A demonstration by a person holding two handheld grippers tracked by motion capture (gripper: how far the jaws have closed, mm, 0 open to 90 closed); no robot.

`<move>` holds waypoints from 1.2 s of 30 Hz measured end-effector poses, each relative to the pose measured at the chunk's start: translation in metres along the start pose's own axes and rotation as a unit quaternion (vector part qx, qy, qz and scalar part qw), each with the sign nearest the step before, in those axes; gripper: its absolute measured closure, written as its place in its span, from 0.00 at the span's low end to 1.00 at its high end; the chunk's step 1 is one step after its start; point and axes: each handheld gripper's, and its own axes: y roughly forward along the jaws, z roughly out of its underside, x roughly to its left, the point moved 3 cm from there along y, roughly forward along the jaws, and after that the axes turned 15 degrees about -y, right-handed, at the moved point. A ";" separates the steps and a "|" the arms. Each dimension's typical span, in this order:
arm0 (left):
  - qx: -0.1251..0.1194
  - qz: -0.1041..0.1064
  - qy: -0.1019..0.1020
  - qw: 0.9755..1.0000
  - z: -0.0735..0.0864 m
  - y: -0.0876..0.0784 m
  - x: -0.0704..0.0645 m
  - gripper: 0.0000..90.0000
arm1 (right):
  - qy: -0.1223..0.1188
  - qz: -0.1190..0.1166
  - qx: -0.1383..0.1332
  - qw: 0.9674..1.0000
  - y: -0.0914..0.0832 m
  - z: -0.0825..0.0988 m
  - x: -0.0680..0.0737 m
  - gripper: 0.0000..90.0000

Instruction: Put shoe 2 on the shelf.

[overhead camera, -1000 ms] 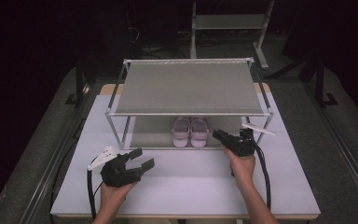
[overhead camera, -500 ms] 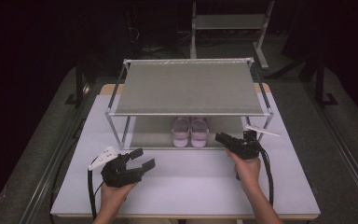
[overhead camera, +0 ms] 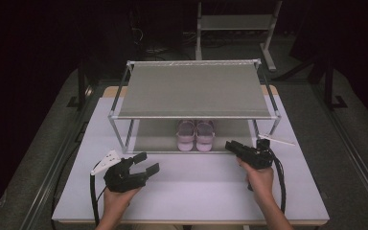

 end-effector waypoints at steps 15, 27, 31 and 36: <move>0.006 0.000 0.003 1.000 0.001 0.001 0.000 0.27 | -0.002 -0.005 0.001 1.000 -0.018 0.009 -0.005 0.63; 0.007 0.001 0.003 1.000 0.002 0.002 -0.001 0.27 | 0.005 -0.008 0.002 1.000 -0.026 0.016 -0.009 0.60; 0.007 0.002 0.003 1.000 0.002 0.002 -0.001 0.27 | 0.005 -0.008 0.000 1.000 -0.029 0.017 -0.010 0.59; 0.007 0.002 0.003 1.000 0.002 0.001 -0.001 0.27 | 0.007 -0.014 -0.001 1.000 -0.035 0.018 -0.010 0.57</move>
